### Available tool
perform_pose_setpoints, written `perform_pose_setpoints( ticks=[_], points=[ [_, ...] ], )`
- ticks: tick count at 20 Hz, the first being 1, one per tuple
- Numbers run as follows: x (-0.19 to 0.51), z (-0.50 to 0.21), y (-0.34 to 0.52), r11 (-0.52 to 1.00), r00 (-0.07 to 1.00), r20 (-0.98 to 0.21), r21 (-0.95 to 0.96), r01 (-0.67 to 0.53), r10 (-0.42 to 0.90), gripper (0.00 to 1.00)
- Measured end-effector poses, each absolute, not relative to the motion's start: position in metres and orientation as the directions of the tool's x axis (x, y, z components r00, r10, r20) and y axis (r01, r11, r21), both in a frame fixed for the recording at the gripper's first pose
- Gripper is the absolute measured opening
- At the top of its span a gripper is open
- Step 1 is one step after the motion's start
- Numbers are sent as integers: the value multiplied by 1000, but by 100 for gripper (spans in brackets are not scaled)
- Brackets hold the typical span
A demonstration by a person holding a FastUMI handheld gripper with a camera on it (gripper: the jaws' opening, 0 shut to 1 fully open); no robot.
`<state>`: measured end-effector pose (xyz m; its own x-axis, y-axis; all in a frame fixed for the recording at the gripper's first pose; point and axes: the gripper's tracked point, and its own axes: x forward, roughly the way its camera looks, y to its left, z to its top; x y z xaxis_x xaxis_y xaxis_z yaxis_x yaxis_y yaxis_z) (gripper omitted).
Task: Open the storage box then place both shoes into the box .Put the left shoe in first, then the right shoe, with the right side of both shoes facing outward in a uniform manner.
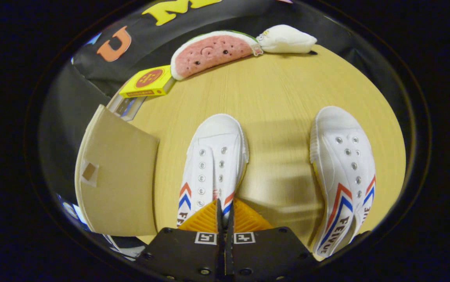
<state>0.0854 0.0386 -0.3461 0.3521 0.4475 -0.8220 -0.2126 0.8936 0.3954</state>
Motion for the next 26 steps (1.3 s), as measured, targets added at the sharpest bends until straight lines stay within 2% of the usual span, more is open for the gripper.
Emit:
perform_pose_setpoints(
  ticks=[7,12,18,26],
  points=[
    [65,-306,36,895,419,-791,394,-209,446,1],
    [39,-219,55,861,459,-730,457,-224,507,1],
    [16,-134,123,836,483,-684,479,-269,547,1],
    [-4,-148,256,820,424,-705,445,-359,569,1]
  ],
)
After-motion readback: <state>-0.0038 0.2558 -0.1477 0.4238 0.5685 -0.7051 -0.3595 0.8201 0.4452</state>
